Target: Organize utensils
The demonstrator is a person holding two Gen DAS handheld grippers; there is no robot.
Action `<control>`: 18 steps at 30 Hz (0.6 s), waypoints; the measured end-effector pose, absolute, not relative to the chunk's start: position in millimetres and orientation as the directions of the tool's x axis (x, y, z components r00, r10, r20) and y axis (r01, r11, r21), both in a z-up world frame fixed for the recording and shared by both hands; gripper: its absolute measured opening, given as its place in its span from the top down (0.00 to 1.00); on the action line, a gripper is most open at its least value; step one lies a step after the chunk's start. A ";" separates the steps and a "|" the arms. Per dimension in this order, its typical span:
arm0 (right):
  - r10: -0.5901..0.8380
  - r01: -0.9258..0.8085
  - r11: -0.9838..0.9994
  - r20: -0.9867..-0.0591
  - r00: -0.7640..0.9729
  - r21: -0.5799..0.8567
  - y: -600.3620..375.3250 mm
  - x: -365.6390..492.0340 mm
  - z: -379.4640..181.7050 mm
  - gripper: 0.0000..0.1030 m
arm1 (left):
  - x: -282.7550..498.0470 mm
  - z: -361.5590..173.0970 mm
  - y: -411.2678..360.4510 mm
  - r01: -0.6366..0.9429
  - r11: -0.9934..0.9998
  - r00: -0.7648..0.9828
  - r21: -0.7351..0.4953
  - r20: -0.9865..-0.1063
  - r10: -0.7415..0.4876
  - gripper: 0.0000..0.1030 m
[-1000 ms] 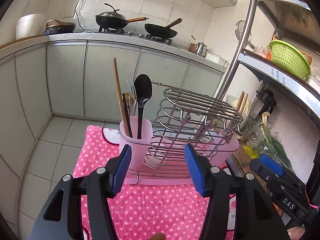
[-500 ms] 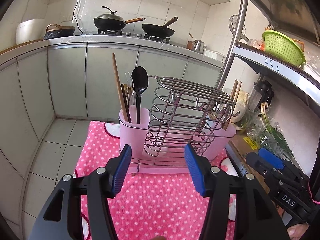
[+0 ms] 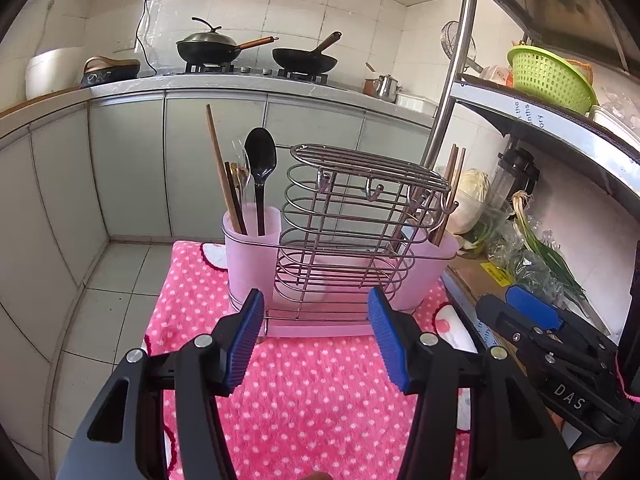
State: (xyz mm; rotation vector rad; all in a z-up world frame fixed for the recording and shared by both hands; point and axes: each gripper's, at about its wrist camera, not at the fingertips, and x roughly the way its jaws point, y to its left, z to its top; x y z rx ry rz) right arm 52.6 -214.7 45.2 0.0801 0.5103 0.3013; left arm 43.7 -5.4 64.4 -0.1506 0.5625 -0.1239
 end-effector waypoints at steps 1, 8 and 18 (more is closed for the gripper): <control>0.305 -0.264 0.953 -0.469 0.829 0.151 -214.8 52.5 45.0 0.44 | 43.3 64.3 -6.0 0.077 0.982 0.839 -0.175 -0.521 -0.158 0.48; 0.306 -0.267 0.952 -0.468 0.829 0.150 -214.8 50.4 43.8 0.44 | 39.7 64.2 -7.8 0.084 0.981 0.840 -0.176 -0.518 -0.165 0.48; 0.308 -0.271 0.951 -0.470 0.827 0.147 -213.3 50.4 44.4 0.44 | 37.4 64.9 -6.8 0.086 0.980 0.840 -0.179 -0.515 -0.168 0.48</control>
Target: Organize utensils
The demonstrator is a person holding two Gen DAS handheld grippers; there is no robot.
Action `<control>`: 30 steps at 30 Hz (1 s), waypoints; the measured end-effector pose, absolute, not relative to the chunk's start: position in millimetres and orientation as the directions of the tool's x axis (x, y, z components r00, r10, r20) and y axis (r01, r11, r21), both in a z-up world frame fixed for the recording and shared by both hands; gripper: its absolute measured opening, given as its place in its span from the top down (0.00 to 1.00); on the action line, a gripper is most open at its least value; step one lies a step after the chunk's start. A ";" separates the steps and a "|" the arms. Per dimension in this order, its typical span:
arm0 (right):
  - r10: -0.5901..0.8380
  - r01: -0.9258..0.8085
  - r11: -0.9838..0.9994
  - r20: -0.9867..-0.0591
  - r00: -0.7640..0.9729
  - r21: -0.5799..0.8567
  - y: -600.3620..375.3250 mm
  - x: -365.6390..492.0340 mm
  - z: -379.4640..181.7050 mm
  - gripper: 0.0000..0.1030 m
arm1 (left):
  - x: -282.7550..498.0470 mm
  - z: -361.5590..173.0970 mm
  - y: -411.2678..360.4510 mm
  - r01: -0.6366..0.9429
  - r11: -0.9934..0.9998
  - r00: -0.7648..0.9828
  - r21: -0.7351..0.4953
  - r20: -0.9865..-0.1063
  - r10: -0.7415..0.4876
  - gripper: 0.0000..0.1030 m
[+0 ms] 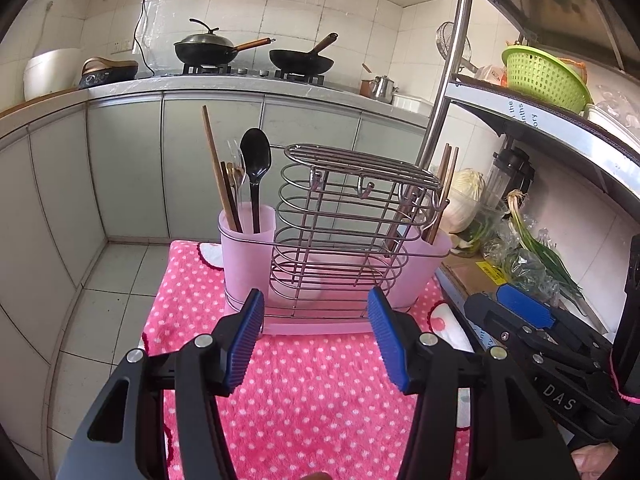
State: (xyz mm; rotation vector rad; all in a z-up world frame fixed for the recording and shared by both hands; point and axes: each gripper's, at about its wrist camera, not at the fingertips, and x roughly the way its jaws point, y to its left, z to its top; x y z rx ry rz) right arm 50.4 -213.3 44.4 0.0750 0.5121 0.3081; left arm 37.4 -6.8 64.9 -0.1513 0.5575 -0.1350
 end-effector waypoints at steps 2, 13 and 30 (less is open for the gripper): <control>0.308 -0.273 0.951 -0.473 0.826 0.144 -212.1 50.5 44.3 0.43 | 37.4 64.9 -6.1 0.087 0.980 0.840 -0.179 -0.516 -0.169 0.48; 0.305 -0.276 0.952 -0.477 0.825 0.132 -208.2 52.4 46.2 0.43 | 38.0 64.8 -4.4 0.088 0.979 0.839 -0.184 -0.516 -0.173 0.48; 0.306 -0.276 0.952 -0.485 0.820 0.133 -205.9 54.2 42.9 0.43 | 37.6 64.6 -3.9 0.086 0.979 0.839 -0.183 -0.516 -0.170 0.48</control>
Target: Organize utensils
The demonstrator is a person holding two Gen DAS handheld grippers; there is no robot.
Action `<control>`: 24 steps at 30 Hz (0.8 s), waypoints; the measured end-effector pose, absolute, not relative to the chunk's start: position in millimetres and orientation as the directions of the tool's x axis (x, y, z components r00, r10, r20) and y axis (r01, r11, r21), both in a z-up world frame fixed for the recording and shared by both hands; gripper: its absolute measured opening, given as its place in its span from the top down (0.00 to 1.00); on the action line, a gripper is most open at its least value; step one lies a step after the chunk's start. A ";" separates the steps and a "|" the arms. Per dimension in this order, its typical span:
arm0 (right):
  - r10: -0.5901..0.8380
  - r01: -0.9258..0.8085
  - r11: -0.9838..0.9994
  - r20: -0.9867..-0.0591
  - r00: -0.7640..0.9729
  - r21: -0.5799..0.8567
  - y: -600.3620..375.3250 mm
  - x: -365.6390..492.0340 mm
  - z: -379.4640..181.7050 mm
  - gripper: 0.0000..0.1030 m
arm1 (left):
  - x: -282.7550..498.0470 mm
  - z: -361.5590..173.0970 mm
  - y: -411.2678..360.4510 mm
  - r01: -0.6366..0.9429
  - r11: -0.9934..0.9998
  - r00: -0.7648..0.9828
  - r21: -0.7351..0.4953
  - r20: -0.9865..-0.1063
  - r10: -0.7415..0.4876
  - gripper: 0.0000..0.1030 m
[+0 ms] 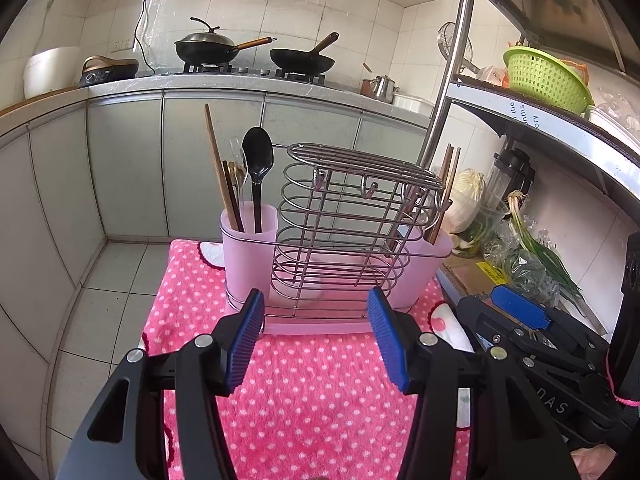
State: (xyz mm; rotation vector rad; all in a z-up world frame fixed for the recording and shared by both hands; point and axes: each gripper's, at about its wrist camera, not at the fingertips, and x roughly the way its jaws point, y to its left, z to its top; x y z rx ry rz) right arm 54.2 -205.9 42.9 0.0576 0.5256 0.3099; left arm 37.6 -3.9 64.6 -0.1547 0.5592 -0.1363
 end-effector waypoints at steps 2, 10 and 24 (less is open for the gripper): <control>0.304 -0.275 0.952 -0.484 0.820 0.132 -205.7 54.5 42.7 0.43 | 38.0 64.4 -3.2 0.084 0.980 0.839 -0.183 -0.517 -0.169 0.48; 0.306 -0.277 0.952 -0.487 0.818 0.133 -204.4 55.7 41.2 0.43 | 39.5 62.5 -4.2 0.090 0.979 0.834 -0.182 -0.524 -0.174 0.48; 0.304 -0.271 0.952 -0.500 0.811 0.139 -205.2 60.1 36.1 0.43 | 43.9 57.4 -6.9 0.096 0.979 0.826 -0.181 -0.534 -0.179 0.49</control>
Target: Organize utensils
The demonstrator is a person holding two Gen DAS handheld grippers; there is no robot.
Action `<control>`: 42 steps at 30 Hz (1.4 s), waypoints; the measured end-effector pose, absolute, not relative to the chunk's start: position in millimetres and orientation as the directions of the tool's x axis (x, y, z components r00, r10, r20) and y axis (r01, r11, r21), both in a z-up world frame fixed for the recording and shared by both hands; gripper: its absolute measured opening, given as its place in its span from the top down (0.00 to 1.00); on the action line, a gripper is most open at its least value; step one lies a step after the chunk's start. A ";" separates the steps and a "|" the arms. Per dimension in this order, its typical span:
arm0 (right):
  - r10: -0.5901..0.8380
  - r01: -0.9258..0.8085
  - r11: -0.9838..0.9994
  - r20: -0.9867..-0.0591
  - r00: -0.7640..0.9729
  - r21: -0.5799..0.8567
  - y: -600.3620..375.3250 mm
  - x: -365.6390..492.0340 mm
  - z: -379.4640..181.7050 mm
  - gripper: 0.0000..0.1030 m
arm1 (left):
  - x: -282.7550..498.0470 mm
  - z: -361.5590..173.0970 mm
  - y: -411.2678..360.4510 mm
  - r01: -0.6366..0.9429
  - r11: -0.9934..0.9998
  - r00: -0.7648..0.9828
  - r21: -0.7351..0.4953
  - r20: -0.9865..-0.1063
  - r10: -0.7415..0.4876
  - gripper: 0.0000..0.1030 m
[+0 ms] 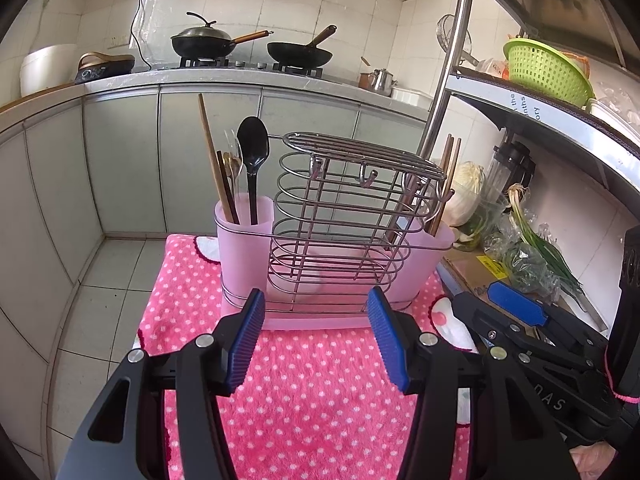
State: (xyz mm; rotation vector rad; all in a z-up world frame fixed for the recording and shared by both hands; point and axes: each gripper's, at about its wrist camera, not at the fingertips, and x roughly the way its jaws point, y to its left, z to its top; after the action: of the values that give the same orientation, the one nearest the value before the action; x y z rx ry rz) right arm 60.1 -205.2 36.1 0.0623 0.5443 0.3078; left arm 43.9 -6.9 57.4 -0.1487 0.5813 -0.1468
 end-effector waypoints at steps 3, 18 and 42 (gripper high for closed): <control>0.303 -0.272 0.952 -0.506 0.808 0.137 -204.1 61.3 34.5 0.43 | 44.3 56.8 -6.7 0.096 0.979 0.826 -0.182 -0.534 -0.180 0.49; 0.299 -0.270 0.954 -0.524 0.797 0.133 -201.5 67.6 29.9 0.43 | 51.8 50.8 -4.4 0.093 0.977 0.817 -0.193 -0.545 -0.186 0.49; 0.286 -0.250 0.958 -0.541 0.791 0.141 -207.7 78.2 21.5 0.44 | 63.4 40.2 0.1 0.074 0.977 0.799 -0.200 -0.574 -0.178 0.49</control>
State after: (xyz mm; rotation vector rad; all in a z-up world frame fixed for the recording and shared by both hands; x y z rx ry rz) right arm 78.2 -207.7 21.5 0.0636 0.5916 0.2883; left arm 63.4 0.1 40.2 -0.1712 0.6308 -0.1361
